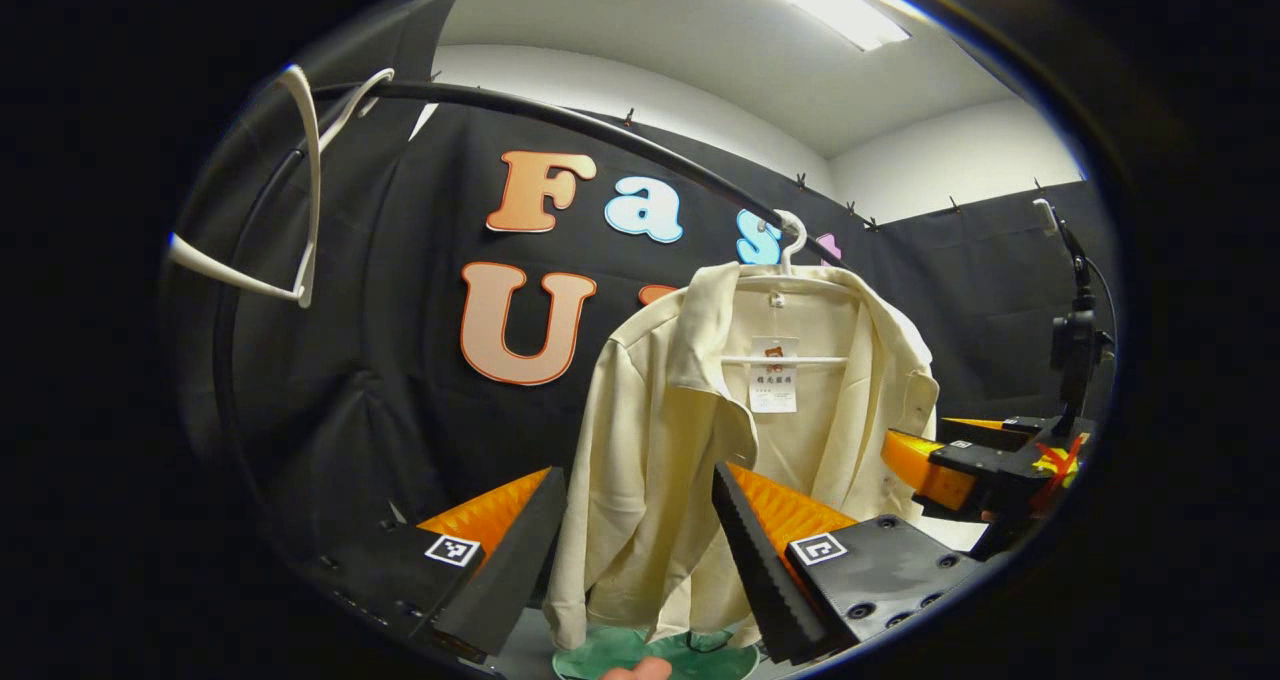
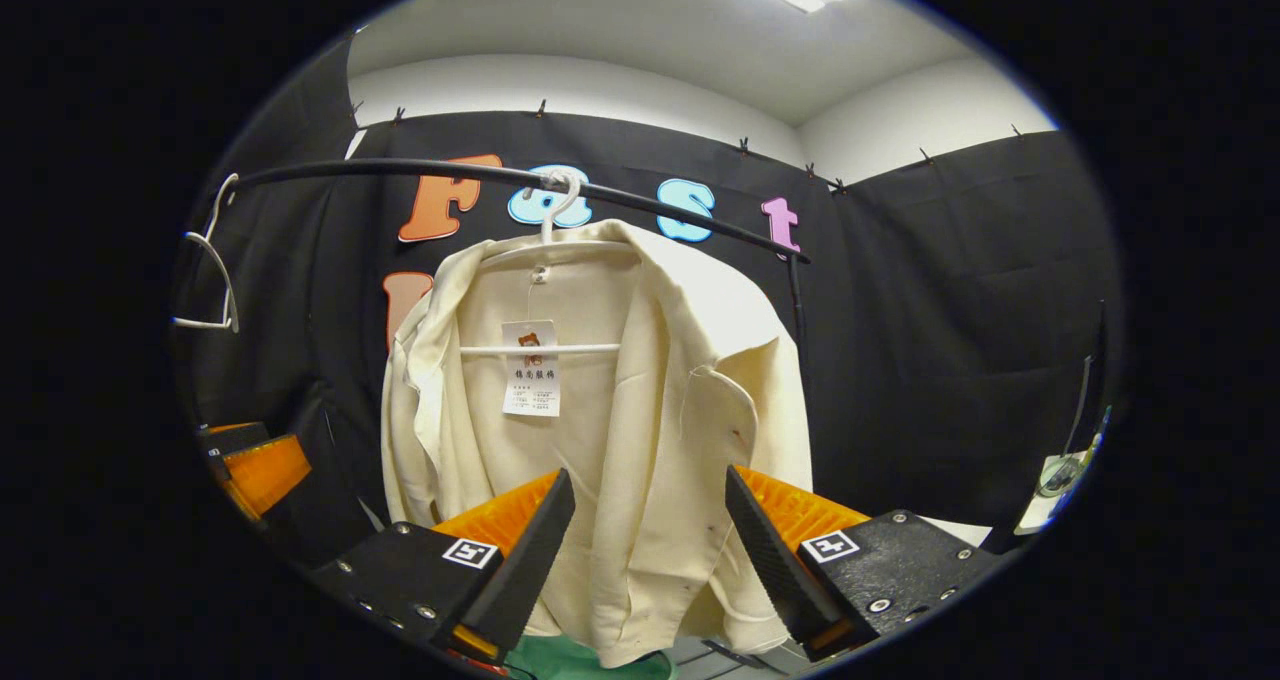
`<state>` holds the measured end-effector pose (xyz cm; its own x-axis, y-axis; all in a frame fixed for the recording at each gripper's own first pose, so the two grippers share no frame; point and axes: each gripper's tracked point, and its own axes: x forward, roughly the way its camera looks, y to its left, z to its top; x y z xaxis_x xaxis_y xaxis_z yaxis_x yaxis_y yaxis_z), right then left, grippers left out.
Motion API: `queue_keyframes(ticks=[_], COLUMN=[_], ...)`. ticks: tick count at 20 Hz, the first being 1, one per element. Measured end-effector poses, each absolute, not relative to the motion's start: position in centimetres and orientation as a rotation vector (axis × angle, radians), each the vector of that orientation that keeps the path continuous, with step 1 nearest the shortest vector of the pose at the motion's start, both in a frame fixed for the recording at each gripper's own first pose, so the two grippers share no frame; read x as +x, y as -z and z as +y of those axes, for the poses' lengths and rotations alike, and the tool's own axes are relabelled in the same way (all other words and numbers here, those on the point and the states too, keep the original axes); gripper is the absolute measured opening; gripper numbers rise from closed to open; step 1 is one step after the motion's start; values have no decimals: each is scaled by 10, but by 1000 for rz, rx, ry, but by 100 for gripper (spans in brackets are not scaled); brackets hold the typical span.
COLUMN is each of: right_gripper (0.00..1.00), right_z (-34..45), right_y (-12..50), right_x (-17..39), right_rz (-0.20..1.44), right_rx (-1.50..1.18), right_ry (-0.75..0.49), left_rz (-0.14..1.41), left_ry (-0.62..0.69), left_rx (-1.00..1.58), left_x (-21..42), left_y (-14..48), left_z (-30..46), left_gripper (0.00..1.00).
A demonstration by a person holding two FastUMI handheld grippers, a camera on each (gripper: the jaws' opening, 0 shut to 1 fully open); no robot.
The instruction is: Grasp the clothes on the hanger with both hands and then place them into the laundry hamper below.
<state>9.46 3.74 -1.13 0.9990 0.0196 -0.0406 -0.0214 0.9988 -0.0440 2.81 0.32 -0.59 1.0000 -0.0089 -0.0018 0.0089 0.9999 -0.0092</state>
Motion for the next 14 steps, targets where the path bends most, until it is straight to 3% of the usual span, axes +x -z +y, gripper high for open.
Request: queue_keyframes(ticks=[7, 11, 14], right_gripper=[95, 95, 95], right_z=[57, 28, 16], right_y=[51, 60, 68], right_x=[145, 176, 186], right_rz=[124, 131, 156], right_rx=[-3, -7, -3], right_ry=[9, 144, 172], left_rz=[12, 15, 21], left_ry=[-16, -32, -36], left_rx=[0, -15, -10], left_x=[33, 34, 36], left_y=[15, 19, 24], left_z=[11, 16, 19], left_gripper=[100, 100, 100])
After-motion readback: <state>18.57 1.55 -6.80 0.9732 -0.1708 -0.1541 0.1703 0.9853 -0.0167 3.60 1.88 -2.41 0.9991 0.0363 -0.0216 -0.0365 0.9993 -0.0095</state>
